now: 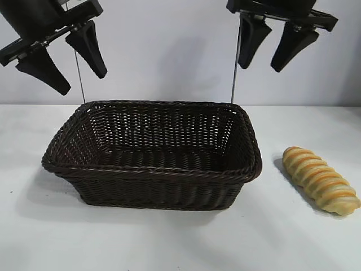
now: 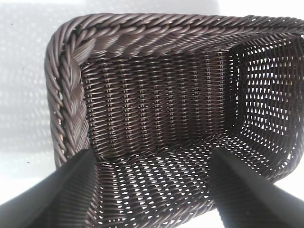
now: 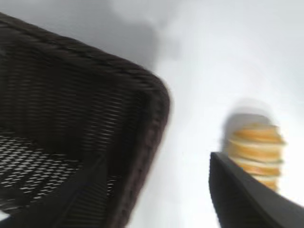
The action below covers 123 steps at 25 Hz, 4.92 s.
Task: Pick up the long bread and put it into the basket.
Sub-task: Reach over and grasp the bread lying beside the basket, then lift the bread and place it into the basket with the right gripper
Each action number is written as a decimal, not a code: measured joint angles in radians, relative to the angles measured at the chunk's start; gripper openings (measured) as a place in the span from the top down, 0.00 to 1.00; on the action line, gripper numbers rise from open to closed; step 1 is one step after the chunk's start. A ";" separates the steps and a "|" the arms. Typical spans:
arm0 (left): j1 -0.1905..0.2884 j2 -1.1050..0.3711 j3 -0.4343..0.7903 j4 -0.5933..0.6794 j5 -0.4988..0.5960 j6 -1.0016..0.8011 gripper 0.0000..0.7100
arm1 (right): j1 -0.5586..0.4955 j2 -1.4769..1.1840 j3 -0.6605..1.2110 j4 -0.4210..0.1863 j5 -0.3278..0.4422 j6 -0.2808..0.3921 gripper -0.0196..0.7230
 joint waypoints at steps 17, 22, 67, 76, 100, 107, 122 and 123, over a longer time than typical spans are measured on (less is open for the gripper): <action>0.000 0.000 0.000 0.000 0.000 0.000 0.30 | -0.057 0.000 0.063 -0.012 -0.001 0.001 0.36; 0.000 0.000 0.000 0.000 0.000 0.000 0.30 | -0.057 0.000 0.212 -0.018 -0.004 0.000 0.36; 0.000 0.000 0.000 0.000 -0.006 0.000 0.30 | -0.147 0.086 0.577 0.059 -0.400 -0.060 0.27; 0.000 0.000 0.000 0.000 -0.006 0.000 0.30 | -0.146 0.074 0.577 0.058 -0.397 -0.060 0.63; 0.000 0.000 0.000 0.000 -0.006 0.000 0.30 | -0.141 -0.104 0.217 0.150 -0.081 -0.061 0.66; 0.000 0.000 0.000 0.000 -0.006 0.000 0.30 | -0.031 -0.104 0.217 0.149 -0.087 -0.076 0.66; 0.000 0.000 0.000 0.000 -0.006 0.000 0.30 | 0.280 -0.062 0.215 0.158 -0.164 -0.059 0.66; 0.000 0.000 0.000 0.000 -0.006 0.000 0.30 | 0.291 -0.048 0.215 0.159 -0.180 -0.057 0.66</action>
